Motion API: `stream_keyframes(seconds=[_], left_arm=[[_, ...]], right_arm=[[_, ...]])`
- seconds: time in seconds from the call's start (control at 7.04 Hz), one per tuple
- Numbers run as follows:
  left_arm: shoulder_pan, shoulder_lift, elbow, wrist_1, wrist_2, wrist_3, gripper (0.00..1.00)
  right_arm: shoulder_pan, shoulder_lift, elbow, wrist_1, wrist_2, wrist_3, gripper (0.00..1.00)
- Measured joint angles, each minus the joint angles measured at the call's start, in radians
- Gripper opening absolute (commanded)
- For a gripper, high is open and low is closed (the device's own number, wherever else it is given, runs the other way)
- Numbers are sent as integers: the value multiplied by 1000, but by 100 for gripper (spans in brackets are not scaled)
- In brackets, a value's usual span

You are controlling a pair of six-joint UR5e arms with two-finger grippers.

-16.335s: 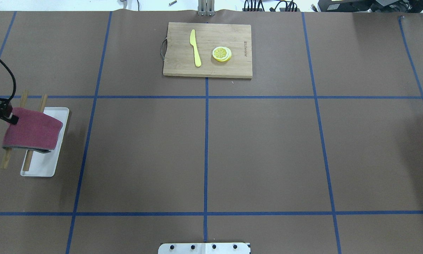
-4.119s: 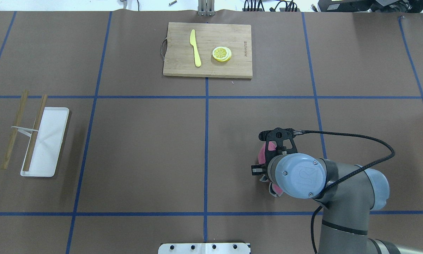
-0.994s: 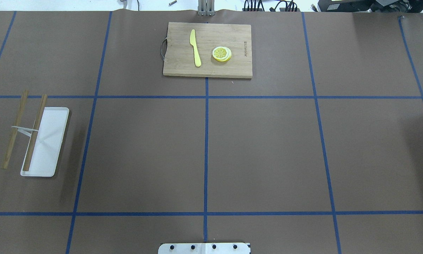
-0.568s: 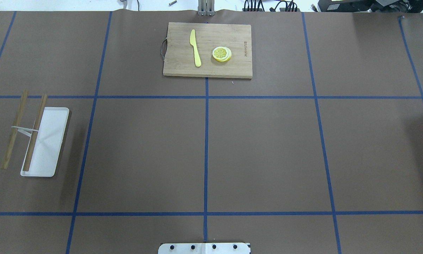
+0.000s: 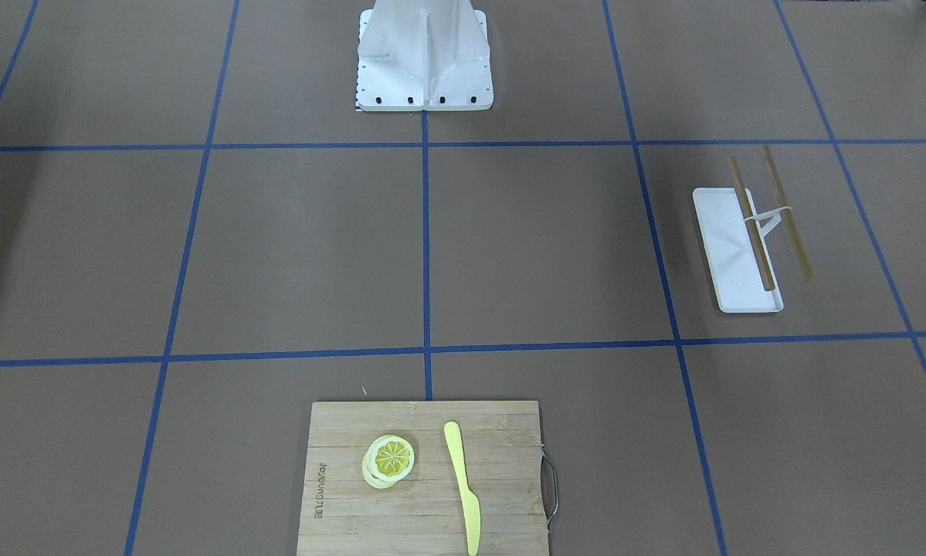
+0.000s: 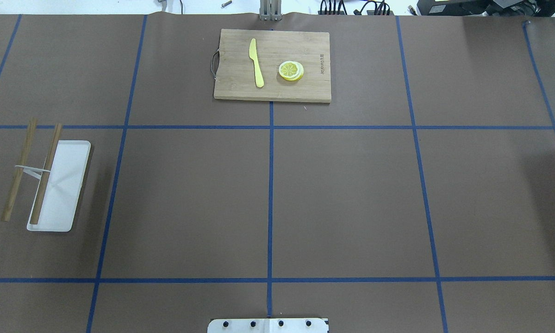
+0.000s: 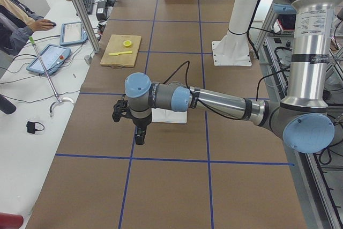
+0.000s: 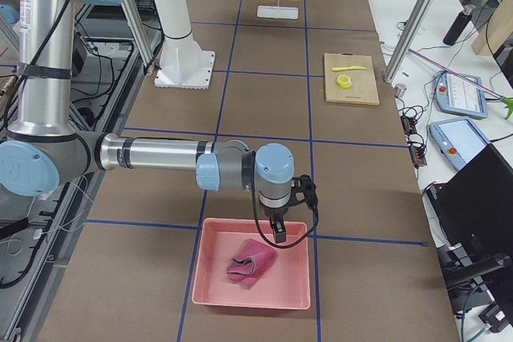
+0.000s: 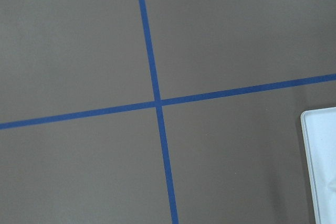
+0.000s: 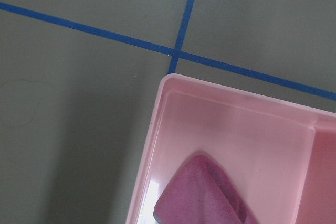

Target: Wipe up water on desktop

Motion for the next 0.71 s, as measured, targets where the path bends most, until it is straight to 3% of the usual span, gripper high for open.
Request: stream_keyframes(seconds=[0.71], left_arm=[[2,25,-51,36,-6,-12,98]], right_arm=[[0,-17,21,10,16,-7,100]])
